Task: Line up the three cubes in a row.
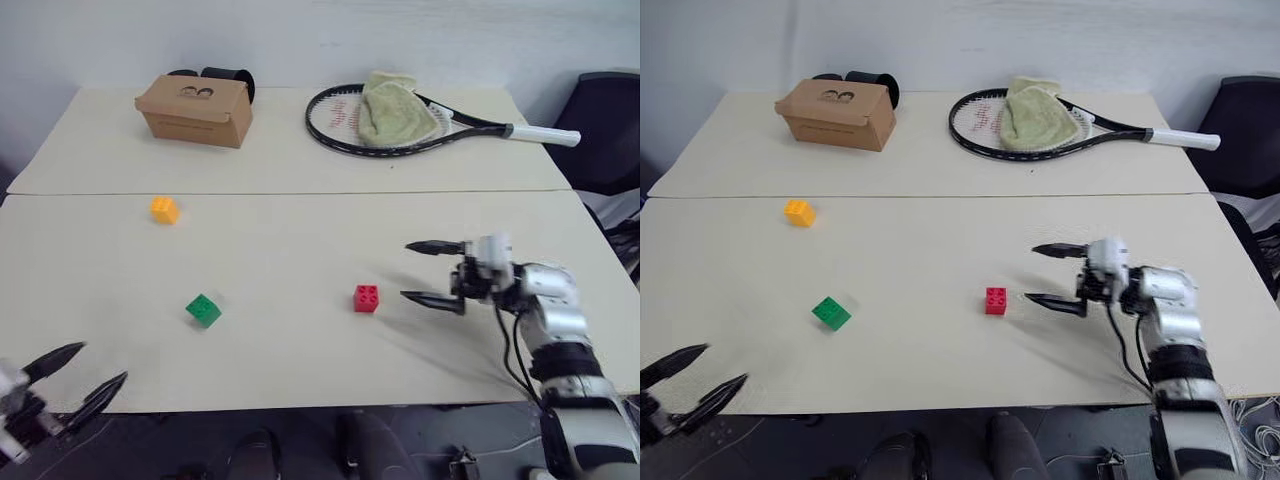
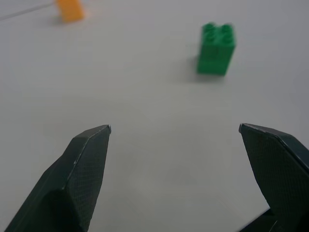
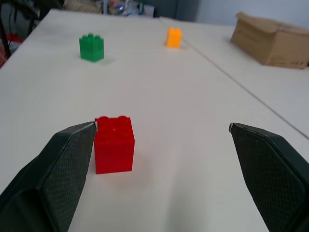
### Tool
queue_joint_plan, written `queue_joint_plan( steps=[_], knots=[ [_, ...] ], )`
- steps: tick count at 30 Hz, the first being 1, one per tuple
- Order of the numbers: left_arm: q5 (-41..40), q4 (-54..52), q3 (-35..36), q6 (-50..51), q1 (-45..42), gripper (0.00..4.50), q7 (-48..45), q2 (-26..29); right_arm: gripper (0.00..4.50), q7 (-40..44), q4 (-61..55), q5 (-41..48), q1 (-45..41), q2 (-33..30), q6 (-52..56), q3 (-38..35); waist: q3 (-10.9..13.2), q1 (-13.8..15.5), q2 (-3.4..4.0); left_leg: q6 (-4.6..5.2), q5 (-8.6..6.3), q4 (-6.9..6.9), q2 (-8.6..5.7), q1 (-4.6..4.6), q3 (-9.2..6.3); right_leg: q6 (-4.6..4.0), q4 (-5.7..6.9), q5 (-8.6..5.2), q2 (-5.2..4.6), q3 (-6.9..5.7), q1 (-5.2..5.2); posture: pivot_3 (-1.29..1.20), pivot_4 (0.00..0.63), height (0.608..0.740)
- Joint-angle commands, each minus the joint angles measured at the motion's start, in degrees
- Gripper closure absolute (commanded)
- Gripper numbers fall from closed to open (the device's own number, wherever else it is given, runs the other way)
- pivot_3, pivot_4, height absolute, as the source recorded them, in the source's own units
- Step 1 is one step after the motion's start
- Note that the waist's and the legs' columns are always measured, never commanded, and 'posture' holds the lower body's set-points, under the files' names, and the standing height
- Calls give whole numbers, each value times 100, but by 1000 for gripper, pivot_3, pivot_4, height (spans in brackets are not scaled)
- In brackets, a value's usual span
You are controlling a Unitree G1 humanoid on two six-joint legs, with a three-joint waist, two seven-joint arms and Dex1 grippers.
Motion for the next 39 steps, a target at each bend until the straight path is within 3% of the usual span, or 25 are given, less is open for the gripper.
queue_joint_plan(
  steps=[1, 7, 10, 17, 23, 27, 34, 39],
  knots=[
    [-369, 310, 313, 147, 116, 0, 0, -81, 16, 161, -953, 566, 595, -23, 100, -310, 0, 5, -3, 1, -4, 2, 0, 1, -1, 0, 0, 0, 0, -1, 2, 0, 150, 740],
    [-475, -233, -237, 253, -166, 0, -100, 74, 16, 214, -2057, 707, 1418, -6, 166, -104, -3, 1, -6, 2, -9, 1, -5, 3, -6, 3, 6, 3, -7, -4, 6, 0, 150, 740],
    [-196, -399, -772, 131, -557, 0, -156, 290, 16, 143, -2147, 689, 1401, 36, 182, -45, -3, 22, -6, 2, -8, 1, -8, 4, -8, 4, 7, 3, -9, -5, 8, 0, 150, 740],
    [745, -18, -2461, 434, -2420, 0, 534, 580, 16, -77, -2254, 591, 1084, 174, 311, 217, -3, 3, -2, -3, -5, 4, -8, 2, -5, 7, 14, 4, -7, -3, 5, 0, 150, 740],
    [741, 382, -2803, 529, -3010, 0, 582, 539, 16, -314, -2511, 552, 1151, 211, 397, 284, -3, -10, -1, -18, 2, 6, 12, 0, 6, 7, 15, 4, 14, 8, -7, 0, 150, 740],
    [786, 488, -2860, 509, -3020, 852, 612, 513, 0, -483, -2680, 518, 1261, 180, 440, 247, -3, 15, -1, -16, 1, 11, 12, 1, 4, 7, 20, 4, 12, 7, -5, 0, 150, 740],
    [723, 361, -3052, 423, -3184, 3014, 432, 526, 0, -547, -2811, 498, 1681, 72, 319, 62, -3, 42, -1, -15, 0, 13, 11, 1, 3, 7, 21, 4, 11, 6, -3, 0, 150, 740],
    [854, 414, -3726, 6, -3946, 3020, -477, 785, 0, -456, -2753, 522, 2024, -113, 173, -164, -3, 157, -1, -14, 0, 23, 6, 0, 4, 7, 23, 4, 12, 6, -2, 0, 150, 740]
  ],
)
